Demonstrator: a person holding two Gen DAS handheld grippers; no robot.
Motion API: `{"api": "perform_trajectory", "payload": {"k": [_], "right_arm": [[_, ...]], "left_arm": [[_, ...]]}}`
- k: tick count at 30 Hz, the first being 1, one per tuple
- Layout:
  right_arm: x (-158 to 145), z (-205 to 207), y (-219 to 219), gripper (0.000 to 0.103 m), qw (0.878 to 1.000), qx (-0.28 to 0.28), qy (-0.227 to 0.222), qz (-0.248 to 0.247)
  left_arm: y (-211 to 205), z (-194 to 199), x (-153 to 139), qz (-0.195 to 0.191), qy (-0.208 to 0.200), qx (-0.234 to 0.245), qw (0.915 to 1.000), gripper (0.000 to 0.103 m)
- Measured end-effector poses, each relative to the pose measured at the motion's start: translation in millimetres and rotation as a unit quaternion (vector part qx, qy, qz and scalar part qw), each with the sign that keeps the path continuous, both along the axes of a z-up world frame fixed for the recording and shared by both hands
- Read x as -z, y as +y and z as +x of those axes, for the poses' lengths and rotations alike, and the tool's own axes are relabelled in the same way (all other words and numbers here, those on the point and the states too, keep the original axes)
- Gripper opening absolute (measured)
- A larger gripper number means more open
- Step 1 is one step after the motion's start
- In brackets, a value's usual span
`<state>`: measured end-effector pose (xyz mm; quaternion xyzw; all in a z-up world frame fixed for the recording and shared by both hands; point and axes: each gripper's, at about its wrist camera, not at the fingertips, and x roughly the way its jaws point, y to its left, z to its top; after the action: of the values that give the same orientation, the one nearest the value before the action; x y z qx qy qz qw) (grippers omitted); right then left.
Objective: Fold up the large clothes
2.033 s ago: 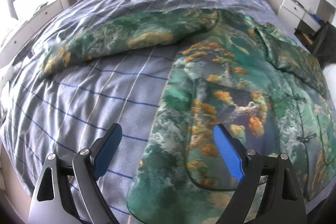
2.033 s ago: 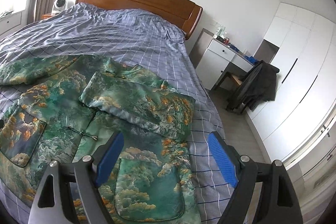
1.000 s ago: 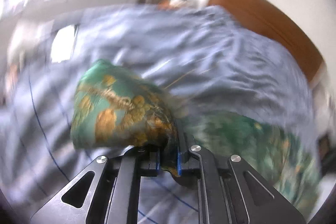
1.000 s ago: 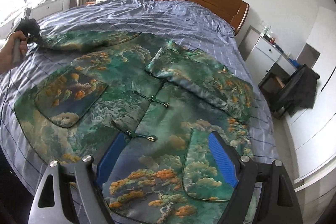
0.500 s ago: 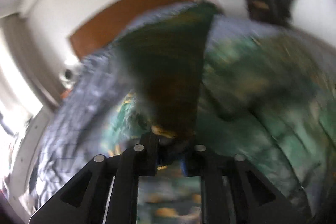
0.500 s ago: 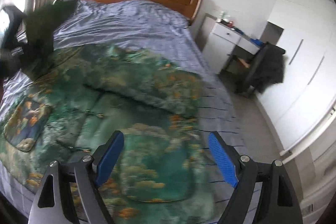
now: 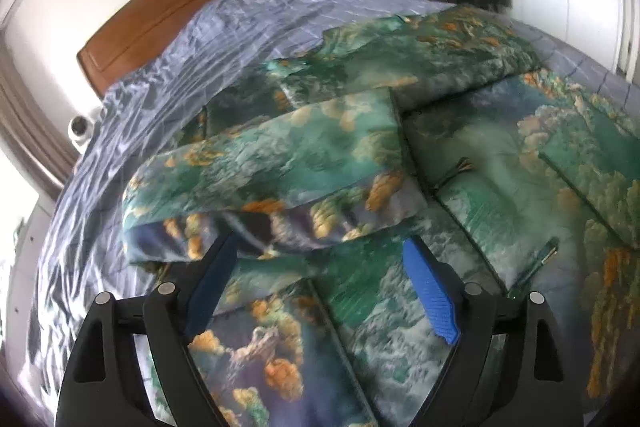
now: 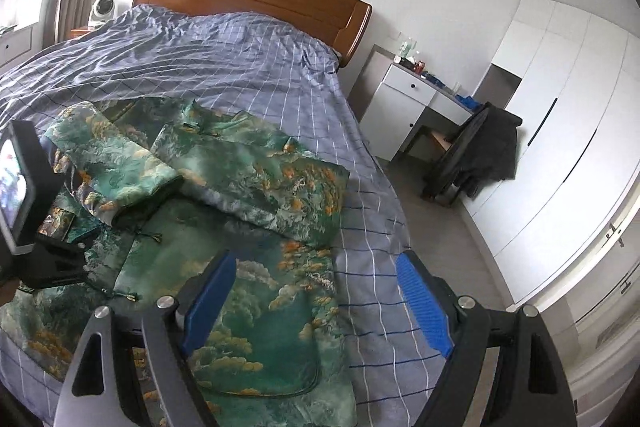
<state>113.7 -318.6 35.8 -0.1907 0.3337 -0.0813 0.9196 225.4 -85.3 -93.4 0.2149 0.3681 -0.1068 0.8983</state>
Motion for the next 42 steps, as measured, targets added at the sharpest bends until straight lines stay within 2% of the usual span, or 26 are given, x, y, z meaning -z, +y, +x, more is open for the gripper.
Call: {"api": "perform_trajectory", "payload": {"k": [11,14,15,17,18,20,24,26,27,28,29,30,32,34,36,39,42], "right_arm": [[5.1,2.6,8.3,0.084,1.000,-0.007,0.001,-0.007],[13.2,15.7,-3.3,0.084,0.998,-0.018,0.014,0.060],[16.9,24.0,-9.7,0.084,0.993,-0.032,0.020,0.115],[28.9,46.4,-18.0,0.084,0.974,-0.055,0.051,0.215],[41.3,65.6,-19.1,0.084,0.956,-0.068,0.080,0.275],[64.9,97.1,-10.8,0.084,0.927,-0.088,0.123,0.343],[118.3,156.4,29.5,0.084,0.873,-0.110,0.200,0.430],[141.7,174.7,51.7,0.084,0.864,-0.111,0.228,0.435],[154.5,183.1,65.4,0.080,0.867,-0.111,0.246,0.419],[163.2,187.8,76.5,0.043,0.874,-0.108,0.258,0.398],[163.9,189.1,83.1,0.018,0.882,-0.108,0.261,0.378],[156.8,190.5,86.2,0.012,0.891,-0.110,0.254,0.360],[125.8,191.9,80.9,0.011,0.904,-0.130,0.210,0.349],[84.1,201.0,68.6,0.011,0.927,-0.148,0.146,0.313],[65.8,220.5,55.6,0.011,0.935,-0.144,0.126,0.300],[73.4,264.9,40.1,0.011,0.940,-0.118,0.138,0.289],[113.5,291.4,40.1,0.014,0.943,-0.096,0.167,0.273]], "left_arm": [[28.7,-22.6,-2.5,-0.022,0.002,-0.033,0.9992,0.087],[55.8,-32.9,-0.9,-0.047,0.010,-0.065,0.9968,0.087],[64.4,-35.9,0.2,-0.053,0.013,-0.076,0.9956,0.087],[85.3,-40.9,4.3,-0.067,0.021,-0.105,0.9920,0.087],[93.0,-42.6,5.9,-0.072,0.024,-0.116,0.9903,0.087],[109.2,-46.0,9.4,-0.086,0.030,-0.139,0.9860,0.087],[126.5,-49.5,13.4,-0.107,0.041,-0.160,0.9804,0.087],[130.5,-50.4,14.8,-0.103,0.041,-0.166,0.9798,0.087],[132.5,-50.7,14.4,-0.102,0.040,-0.168,0.9797,0.087],[136.1,-52.2,13.4,-0.101,0.038,-0.170,0.9795,0.087],[139.7,-52.9,11.3,-0.103,0.035,-0.172,0.9791,0.087],[142.9,-53.4,9.2,-0.107,0.034,-0.172,0.9786,0.087],[149.0,-51.1,5.0,-0.119,0.031,-0.173,0.9772,0.087],[150.3,-44.2,1.0,-0.130,0.030,-0.174,0.9757,0.087],[149.3,-36.5,-0.8,-0.140,0.031,-0.172,0.9747,0.087],[146.3,-24.5,-0.6,-0.141,0.034,-0.170,0.9749,0.087],[142.7,-12.1,1.3,-0.129,0.047,-0.164,0.9769,0.087]]}}
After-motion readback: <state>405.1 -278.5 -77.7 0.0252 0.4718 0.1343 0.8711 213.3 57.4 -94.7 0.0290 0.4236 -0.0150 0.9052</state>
